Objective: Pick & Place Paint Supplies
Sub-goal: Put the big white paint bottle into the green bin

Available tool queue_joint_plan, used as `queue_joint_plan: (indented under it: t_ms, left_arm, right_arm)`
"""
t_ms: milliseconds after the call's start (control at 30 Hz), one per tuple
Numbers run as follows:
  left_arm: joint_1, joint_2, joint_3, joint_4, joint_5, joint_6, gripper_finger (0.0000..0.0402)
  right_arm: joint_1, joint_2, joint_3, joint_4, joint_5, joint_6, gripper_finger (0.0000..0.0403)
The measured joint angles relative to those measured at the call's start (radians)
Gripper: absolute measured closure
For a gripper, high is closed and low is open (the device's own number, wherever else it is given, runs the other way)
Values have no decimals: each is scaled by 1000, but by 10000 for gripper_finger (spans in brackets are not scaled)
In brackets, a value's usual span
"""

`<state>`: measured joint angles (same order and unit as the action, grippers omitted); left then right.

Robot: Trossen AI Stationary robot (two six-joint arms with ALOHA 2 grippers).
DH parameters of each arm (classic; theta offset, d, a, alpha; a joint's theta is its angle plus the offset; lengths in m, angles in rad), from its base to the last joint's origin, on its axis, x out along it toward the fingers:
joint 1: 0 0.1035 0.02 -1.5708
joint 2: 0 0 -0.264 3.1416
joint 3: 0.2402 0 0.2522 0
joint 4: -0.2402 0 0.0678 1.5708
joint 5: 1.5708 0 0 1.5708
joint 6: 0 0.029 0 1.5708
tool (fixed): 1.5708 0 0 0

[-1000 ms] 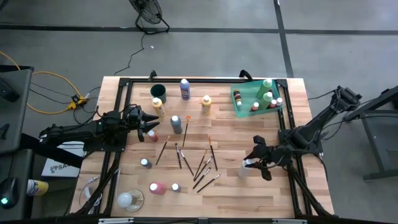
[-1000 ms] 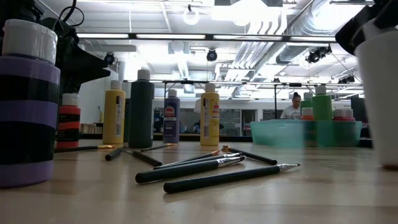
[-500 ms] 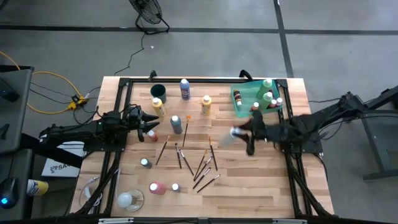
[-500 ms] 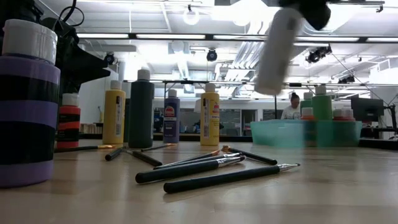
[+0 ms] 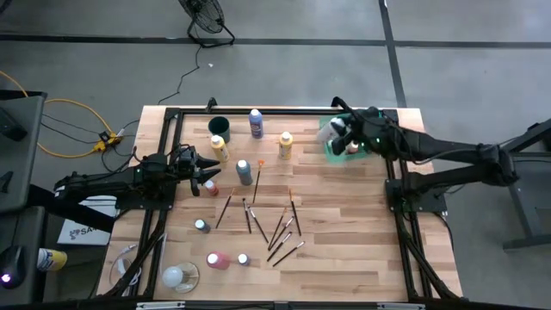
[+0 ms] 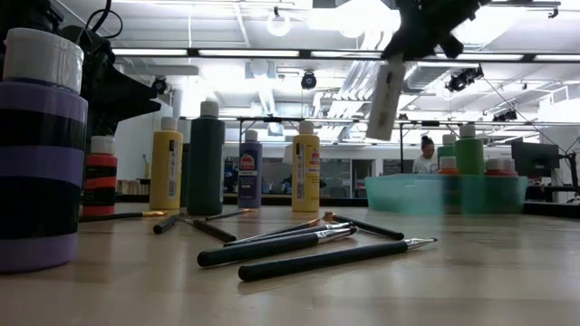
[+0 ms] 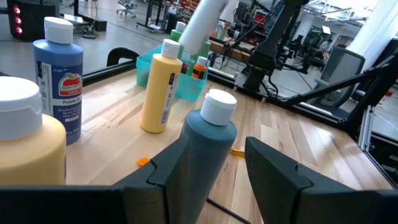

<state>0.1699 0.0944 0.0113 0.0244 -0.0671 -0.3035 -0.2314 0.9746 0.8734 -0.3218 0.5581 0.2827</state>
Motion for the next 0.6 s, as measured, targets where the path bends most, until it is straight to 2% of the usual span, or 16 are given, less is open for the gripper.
queue_joint_plan:
  t_ms: [200,600]
  left_arm:
    - [0,0,0,0,0,0,250]
    - [0,0,0,0,0,0,250]
  right_arm:
    - [-167,39,0,-77,-8,9,289]
    - [-392,204,-26,-40,-13,138,289]
